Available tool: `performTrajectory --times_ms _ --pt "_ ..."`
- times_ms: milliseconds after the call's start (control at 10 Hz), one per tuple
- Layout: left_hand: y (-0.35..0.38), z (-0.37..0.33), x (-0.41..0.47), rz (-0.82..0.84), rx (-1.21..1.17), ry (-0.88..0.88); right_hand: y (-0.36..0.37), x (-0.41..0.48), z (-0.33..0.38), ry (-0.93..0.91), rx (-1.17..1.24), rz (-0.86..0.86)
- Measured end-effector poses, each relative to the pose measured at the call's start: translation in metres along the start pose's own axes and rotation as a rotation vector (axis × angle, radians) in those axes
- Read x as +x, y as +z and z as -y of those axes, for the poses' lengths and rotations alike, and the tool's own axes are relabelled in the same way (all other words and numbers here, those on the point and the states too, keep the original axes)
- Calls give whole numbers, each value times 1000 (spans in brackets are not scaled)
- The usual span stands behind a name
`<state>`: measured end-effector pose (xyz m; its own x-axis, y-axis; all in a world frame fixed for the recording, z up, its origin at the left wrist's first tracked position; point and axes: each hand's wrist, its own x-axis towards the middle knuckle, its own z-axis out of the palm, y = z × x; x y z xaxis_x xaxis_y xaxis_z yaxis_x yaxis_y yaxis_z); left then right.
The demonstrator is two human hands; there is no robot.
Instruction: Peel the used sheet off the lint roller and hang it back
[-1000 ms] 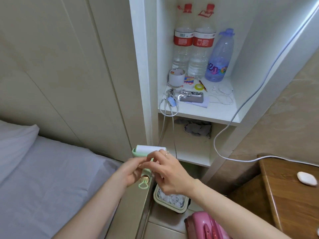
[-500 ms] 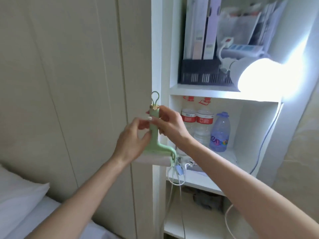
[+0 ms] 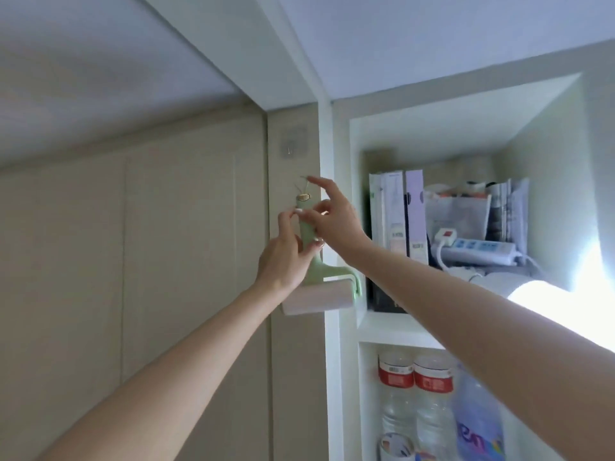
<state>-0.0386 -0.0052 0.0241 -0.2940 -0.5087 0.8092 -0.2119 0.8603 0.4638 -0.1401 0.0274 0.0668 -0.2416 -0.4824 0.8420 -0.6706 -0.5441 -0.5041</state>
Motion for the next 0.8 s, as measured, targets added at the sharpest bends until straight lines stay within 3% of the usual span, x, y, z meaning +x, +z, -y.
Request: performTrajectory --times_ms 200,500,800 --pt "-27 -4 60 -41 -38 24 12 64 27 -72 -44 -47" --pt "-37 9 78 22 -142 -59 29 78 38 18 -159 -70" --pt "-32 21 57 64 48 -51 36 55 29 69 -344 -76"
